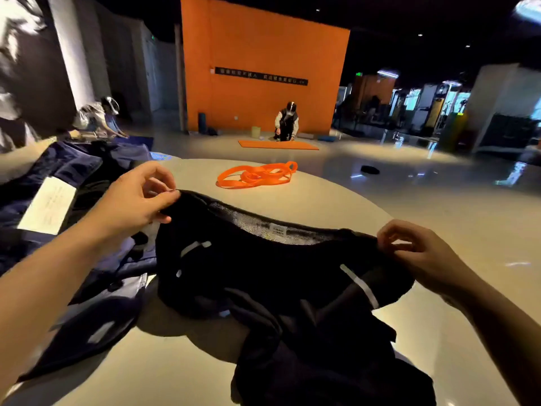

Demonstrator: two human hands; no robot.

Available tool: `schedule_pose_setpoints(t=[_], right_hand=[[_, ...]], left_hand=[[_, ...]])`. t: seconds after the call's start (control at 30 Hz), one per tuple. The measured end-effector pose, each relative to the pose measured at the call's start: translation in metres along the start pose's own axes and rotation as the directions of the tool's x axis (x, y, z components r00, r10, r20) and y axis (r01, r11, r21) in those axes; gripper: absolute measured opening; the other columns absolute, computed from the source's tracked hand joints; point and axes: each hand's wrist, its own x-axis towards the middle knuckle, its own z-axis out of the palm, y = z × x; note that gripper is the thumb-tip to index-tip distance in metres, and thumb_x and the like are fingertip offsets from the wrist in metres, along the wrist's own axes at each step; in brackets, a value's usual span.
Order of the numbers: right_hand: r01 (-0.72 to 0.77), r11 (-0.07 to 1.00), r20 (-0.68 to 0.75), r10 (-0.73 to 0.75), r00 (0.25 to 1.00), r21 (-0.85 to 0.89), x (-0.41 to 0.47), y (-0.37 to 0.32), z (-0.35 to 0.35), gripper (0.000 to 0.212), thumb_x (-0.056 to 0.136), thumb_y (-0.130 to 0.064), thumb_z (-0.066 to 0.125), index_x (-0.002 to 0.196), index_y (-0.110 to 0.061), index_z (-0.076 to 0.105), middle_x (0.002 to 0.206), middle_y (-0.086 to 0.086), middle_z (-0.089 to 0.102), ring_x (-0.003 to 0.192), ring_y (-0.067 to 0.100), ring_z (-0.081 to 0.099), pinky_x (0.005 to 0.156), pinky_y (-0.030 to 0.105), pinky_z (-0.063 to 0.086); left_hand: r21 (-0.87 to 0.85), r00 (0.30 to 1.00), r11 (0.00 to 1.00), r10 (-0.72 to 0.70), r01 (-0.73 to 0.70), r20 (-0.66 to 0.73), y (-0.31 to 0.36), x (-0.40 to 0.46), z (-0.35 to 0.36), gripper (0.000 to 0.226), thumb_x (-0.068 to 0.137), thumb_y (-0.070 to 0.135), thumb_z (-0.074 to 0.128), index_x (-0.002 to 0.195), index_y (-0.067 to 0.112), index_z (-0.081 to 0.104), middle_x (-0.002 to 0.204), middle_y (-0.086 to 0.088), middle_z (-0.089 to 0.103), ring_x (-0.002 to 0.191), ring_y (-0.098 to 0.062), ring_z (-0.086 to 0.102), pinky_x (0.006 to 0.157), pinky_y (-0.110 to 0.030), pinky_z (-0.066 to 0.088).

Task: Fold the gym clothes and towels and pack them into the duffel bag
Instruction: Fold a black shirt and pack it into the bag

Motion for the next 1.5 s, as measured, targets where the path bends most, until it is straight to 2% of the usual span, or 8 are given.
schedule_pose_setpoints(t=[0.23,0.33,0.4,0.47,0.53,0.7,1.0,1.5], right_hand=[[0.132,0.967,0.005,-0.134,0.991,-0.216,0.029,-0.076,-0.065,0.042,0.086,0.01,0.055,0.069,-0.023,0.075,0.089,0.003,0.071,0.088,0.028,0.063,0.079,0.035,0.049],[0.217,0.888,-0.071,-0.267,0.961,-0.405,0.038,-0.107,-0.092,0.039,0.088,0.003,0.059,0.07,-0.03,0.07,0.096,0.001,0.068,0.086,0.024,0.063,0.081,0.038,0.052],[0.295,0.778,-0.17,-0.453,0.875,-0.554,0.042,-0.126,-0.104,0.036,0.087,0.005,0.059,0.078,-0.029,0.069,0.098,-0.002,0.065,0.087,0.018,0.06,0.078,0.018,0.047],[0.357,0.693,-0.199,-0.585,0.786,-0.627,0.041,-0.145,-0.114,0.031,0.083,0.009,0.06,0.096,-0.015,0.073,0.102,-0.002,0.059,0.092,0.018,0.057,0.078,0.008,0.038],[0.384,0.616,-0.135,-0.628,0.766,-0.688,0.036,-0.16,-0.126,0.045,0.079,0.012,0.062,0.118,-0.01,0.065,0.119,0.002,0.054,0.107,0.024,0.056,0.087,0.019,0.042],[0.226,0.449,-0.033,-0.5,0.866,-0.864,0.004,-0.199,-0.15,0.085,0.081,0.001,0.061,0.15,-0.027,0.02,0.153,-0.008,0.012,0.117,0.023,0.049,0.078,0.023,0.047],[0.041,0.109,-0.059,-0.772,0.633,-0.993,-0.077,-0.263,-0.205,0.085,0.086,-0.023,0.062,0.152,-0.028,0.01,0.153,-0.008,0.009,0.116,0.022,0.051,0.071,0.026,0.047],[-0.219,0.125,-0.215,-0.863,0.457,-0.968,-0.183,-0.313,-0.261,0.091,0.087,-0.019,0.057,0.151,-0.028,-0.007,0.155,-0.011,-0.002,0.125,0.016,0.038,0.058,0.017,0.035]], left_hand=[[0.042,0.954,0.99,0.119,-0.135,0.275,0.06,0.02,-0.06,0.03,0.074,-0.003,0.061,0.07,0.026,0.067,0.068,0.004,0.064,0.071,-0.008,0.061,0.07,-0.028,0.057],[0.207,0.962,0.955,0.169,-0.213,0.213,0.088,0.027,-0.071,0.05,0.076,-0.02,0.047,0.069,0.024,0.069,0.068,0.002,0.067,0.068,-0.008,0.064,0.07,-0.023,0.055],[0.243,0.97,0.941,0.21,-0.235,0.121,0.107,0.031,-0.073,0.06,0.078,-0.028,0.038,0.064,0.021,0.071,0.067,0.005,0.071,0.066,-0.003,0.066,0.065,-0.013,0.054],[0.321,0.958,0.906,0.286,-0.277,0.018,0.126,0.033,-0.075,0.054,0.082,-0.023,0.047,0.072,0.024,0.072,0.075,0.006,0.073,0.072,-0.006,0.068,0.067,-0.014,0.055],[0.435,0.909,0.829,0.414,-0.351,-0.055,0.144,0.034,-0.078,0.039,0.081,-0.016,0.058,0.086,0.02,0.073,0.093,0.0,0.072,0.086,-0.016,0.068,0.077,-0.022,0.054],[0.777,0.815,0.533,0.578,-0.335,-0.045,0.184,0.028,-0.091,0.062,0.074,0.0,0.075,0.132,0.003,0.055,0.132,-0.012,0.05,0.116,-0.038,0.053,0.095,-0.043,0.043],[0.838,0.713,0.504,0.666,-0.21,-0.222,0.266,-0.038,-0.106,0.077,0.078,0.016,0.07,0.146,0.012,0.033,0.146,-0.011,0.027,0.109,-0.047,0.049,0.084,-0.052,0.047],[0.981,0.521,0.142,0.852,-0.13,-0.054,0.379,-0.135,-0.183,0.109,0.075,0.019,0.079,0.154,0.016,0.004,0.156,-0.002,0.0,0.135,-0.032,0.027,0.111,-0.038,0.032]])
